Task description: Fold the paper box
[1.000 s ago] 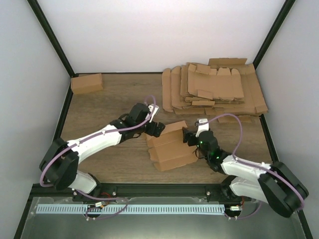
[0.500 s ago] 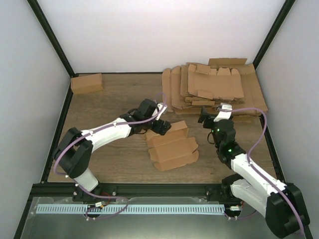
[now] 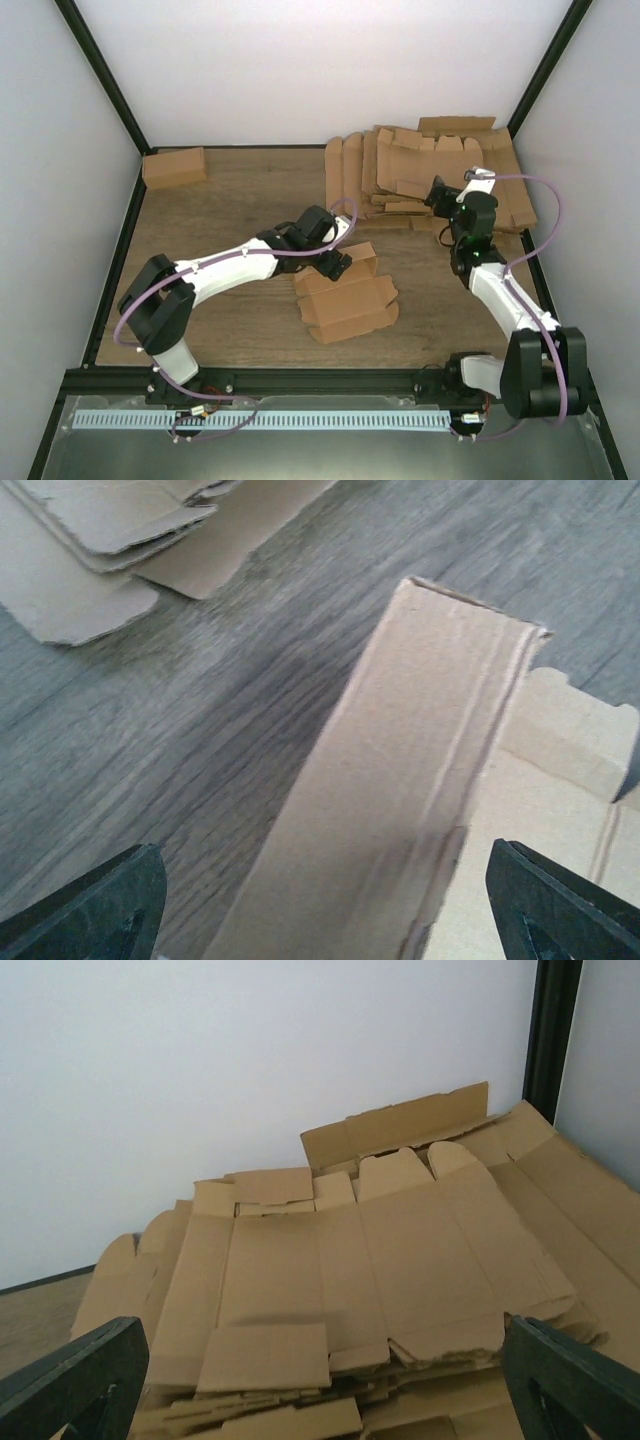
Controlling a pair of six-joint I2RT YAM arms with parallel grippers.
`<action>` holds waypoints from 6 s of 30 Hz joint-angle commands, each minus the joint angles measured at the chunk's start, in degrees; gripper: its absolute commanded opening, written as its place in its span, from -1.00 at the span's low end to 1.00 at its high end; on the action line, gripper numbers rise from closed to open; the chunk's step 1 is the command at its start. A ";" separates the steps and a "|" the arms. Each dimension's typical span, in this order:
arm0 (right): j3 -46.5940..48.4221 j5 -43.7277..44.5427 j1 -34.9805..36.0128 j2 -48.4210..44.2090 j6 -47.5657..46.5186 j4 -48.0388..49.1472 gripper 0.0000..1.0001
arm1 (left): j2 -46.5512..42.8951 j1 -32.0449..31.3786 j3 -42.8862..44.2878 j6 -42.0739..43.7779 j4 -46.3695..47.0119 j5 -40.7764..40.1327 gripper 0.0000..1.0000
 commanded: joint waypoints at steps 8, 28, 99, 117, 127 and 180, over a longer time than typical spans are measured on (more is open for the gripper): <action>9.25 1.88 -3.00 19.34 -6.57 13.05 1.00 | -3.64 0.51 -1.82 -3.46 3.03 -1.77 0.79; 12.31 -7.73 -7.01 20.98 -8.88 19.05 1.00 | -4.64 1.52 -1.24 -3.33 2.53 -1.10 0.79; -0.57 -35.59 17.17 12.39 4.71 -12.59 0.86 | -31.91 22.59 -50.22 -60.76 41.98 27.42 0.26; -2.54 -36.90 17.17 13.48 5.64 -11.19 0.84 | -16.91 20.16 -49.95 -64.20 56.14 30.61 0.35; -3.73 -37.55 17.18 13.44 5.72 -10.77 0.81 | -8.34 19.77 -48.87 -64.73 63.84 31.92 0.27; -11.72 -25.76 17.17 0.94 13.44 -11.67 0.65 | -10.57 15.45 -39.24 -48.24 39.78 19.25 -0.37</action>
